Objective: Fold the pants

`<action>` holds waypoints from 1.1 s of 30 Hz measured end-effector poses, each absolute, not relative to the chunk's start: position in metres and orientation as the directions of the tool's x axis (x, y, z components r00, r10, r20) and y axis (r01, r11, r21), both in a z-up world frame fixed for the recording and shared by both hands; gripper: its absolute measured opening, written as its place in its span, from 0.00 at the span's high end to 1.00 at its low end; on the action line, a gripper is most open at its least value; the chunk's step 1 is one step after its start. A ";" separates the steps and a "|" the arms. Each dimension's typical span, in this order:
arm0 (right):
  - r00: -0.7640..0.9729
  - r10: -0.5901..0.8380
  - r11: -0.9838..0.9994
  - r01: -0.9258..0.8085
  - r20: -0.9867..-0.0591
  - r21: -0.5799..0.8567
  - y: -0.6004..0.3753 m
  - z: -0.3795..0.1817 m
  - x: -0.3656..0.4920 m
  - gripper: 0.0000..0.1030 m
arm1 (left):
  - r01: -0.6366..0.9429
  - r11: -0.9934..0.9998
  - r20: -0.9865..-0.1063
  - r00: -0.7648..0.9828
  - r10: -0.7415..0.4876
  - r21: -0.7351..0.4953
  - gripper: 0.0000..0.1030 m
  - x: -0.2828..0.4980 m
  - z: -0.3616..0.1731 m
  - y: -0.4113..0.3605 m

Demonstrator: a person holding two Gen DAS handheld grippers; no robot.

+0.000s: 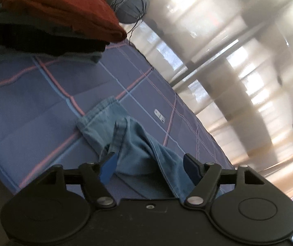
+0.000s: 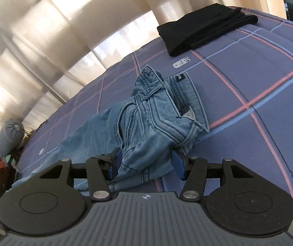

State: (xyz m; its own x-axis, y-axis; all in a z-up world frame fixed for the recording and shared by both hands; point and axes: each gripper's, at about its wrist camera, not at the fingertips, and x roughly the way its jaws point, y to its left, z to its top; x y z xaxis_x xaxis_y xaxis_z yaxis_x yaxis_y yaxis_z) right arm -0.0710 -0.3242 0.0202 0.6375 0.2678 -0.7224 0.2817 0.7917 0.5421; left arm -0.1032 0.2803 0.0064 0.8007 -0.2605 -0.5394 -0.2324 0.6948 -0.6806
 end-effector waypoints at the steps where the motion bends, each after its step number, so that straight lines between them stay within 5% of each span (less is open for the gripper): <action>1: 0.638 0.263 0.798 0.277 -0.724 0.535 -0.322 0.021 -0.069 0.13 | -0.235 0.684 -0.539 0.798 -0.270 -0.691 0.00 -0.102 0.005 0.281; 9: 0.637 0.261 0.803 0.273 -0.725 0.529 -0.318 0.017 -0.061 0.13 | -0.345 0.591 -0.593 0.749 -0.294 -0.729 0.00 -0.067 -0.002 0.281; 23: 0.638 0.280 0.784 0.279 -0.717 0.554 -0.317 0.003 -0.057 0.13 | -0.490 0.770 -0.814 0.577 -0.064 -0.408 0.00 0.012 -0.001 0.225; 27: 0.628 0.279 0.797 0.271 -0.727 0.540 -0.319 0.001 -0.055 0.33 | -0.364 0.806 -0.729 0.674 -0.117 -0.466 0.00 0.012 0.024 0.218; 30: 0.619 0.276 0.806 0.267 -0.735 0.528 -0.319 0.001 -0.054 0.37 | -0.204 0.814 -0.534 0.832 -0.148 -0.543 0.00 -0.005 0.064 0.220; 33: 0.619 0.278 0.806 0.267 -0.735 0.529 -0.319 0.002 -0.054 0.38 | -0.201 0.842 -0.472 0.879 -0.071 -0.500 0.00 -0.028 0.067 0.231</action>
State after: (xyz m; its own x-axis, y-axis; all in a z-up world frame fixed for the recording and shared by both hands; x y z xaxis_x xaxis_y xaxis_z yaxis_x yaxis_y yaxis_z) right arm -0.0539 -0.3189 0.0016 0.6186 0.2779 -0.7349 0.2665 0.8057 0.5290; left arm -0.0277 0.2309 0.0675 0.8789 -0.0707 -0.4717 -0.2007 0.8423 -0.5003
